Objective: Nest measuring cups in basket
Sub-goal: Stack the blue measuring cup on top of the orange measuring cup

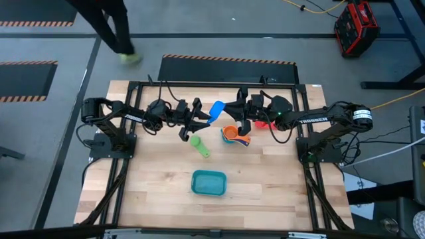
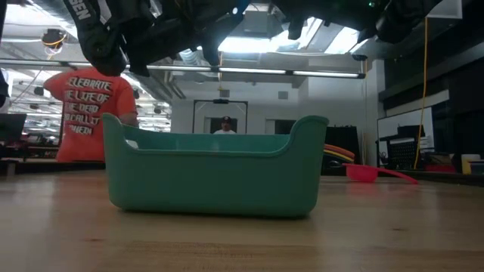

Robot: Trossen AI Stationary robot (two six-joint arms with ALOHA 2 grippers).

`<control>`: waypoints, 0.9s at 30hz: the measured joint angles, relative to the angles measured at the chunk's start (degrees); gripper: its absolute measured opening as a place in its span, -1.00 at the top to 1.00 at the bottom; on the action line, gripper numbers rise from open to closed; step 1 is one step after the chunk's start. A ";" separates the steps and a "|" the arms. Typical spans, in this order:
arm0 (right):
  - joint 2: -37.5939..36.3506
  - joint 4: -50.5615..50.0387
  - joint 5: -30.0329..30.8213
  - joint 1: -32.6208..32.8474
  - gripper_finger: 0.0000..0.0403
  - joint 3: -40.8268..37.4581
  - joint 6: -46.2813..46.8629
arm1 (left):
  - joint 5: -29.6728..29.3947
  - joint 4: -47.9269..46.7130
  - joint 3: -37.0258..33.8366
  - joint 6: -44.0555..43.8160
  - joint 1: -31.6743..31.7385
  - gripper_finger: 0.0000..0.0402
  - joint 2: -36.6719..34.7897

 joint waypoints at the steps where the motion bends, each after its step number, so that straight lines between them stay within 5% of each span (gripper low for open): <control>1: 0.00 0.01 0.00 0.00 0.83 0.00 0.02 | 0.00 -0.01 0.00 0.03 0.00 0.33 0.00; 27: -0.19 0.03 0.03 -0.07 0.99 0.02 -0.06 | -0.68 0.02 0.00 -0.69 0.00 0.30 0.00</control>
